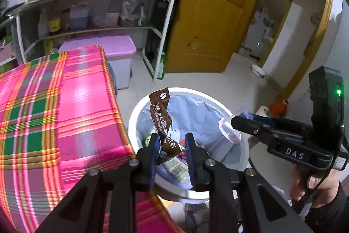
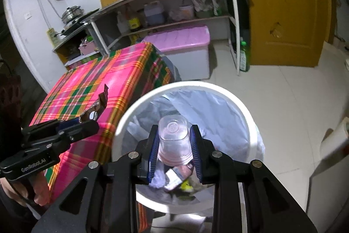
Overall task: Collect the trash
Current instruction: 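Open both tools to drop the wrapper and cup into the bin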
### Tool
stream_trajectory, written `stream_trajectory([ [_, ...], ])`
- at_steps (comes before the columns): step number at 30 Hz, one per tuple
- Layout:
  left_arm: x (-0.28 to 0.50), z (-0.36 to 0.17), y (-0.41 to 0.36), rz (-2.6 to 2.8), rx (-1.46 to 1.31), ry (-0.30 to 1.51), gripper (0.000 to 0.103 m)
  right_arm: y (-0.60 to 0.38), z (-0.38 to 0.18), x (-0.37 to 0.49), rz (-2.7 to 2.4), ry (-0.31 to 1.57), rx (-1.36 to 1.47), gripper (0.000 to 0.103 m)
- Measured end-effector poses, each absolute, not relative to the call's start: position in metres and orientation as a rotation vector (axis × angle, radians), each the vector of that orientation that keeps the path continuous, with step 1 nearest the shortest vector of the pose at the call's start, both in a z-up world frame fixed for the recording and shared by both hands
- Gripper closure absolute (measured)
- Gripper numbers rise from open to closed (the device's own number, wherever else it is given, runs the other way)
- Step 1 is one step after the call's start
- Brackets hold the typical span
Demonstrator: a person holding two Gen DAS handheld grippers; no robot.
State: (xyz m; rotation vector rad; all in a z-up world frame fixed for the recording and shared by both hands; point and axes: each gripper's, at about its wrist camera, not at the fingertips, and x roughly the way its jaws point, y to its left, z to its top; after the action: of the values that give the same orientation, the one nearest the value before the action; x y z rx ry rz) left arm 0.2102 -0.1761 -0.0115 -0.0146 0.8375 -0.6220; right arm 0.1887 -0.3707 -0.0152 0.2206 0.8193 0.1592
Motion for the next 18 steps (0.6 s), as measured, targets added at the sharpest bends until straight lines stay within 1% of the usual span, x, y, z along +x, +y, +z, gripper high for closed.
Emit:
stream_trajectory([
  [4, 0.218, -0.021, -0.187, -0.629, -0.005, 0.872, 0.078, -0.374, -0.024, 0.191, 0.152, 0.845, 0.221, 0.073],
  [5, 0.22, -0.024, -0.188, -0.629, -0.007, 0.881, 0.074, -0.375, -0.026, 0.191, 0.152, 0.85, 0.221, 0.071],
  [6, 0.222, -0.026, -0.189, -0.626, -0.008, 0.885, 0.072, -0.375, -0.025, 0.191, 0.153, 0.851, 0.219, 0.064],
  [7, 0.223, -0.027, -0.189, -0.624, -0.011, 0.888, 0.069, -0.375, -0.025, 0.191, 0.154, 0.85, 0.218, 0.061],
  [8, 0.223, -0.028, -0.189, -0.624, -0.015, 0.89, 0.069, -0.375, -0.024, 0.19, 0.157, 0.844, 0.216, 0.059],
  [13, 0.221, -0.027, -0.183, -0.617, -0.026, 0.883, 0.069, -0.371, -0.019, 0.184, 0.163, 0.828, 0.202, 0.059],
  [18, 0.209, -0.015, -0.172, -0.594, -0.029, 0.845, 0.069, -0.364, -0.009, 0.171, 0.163, 0.799, 0.184, 0.059],
])
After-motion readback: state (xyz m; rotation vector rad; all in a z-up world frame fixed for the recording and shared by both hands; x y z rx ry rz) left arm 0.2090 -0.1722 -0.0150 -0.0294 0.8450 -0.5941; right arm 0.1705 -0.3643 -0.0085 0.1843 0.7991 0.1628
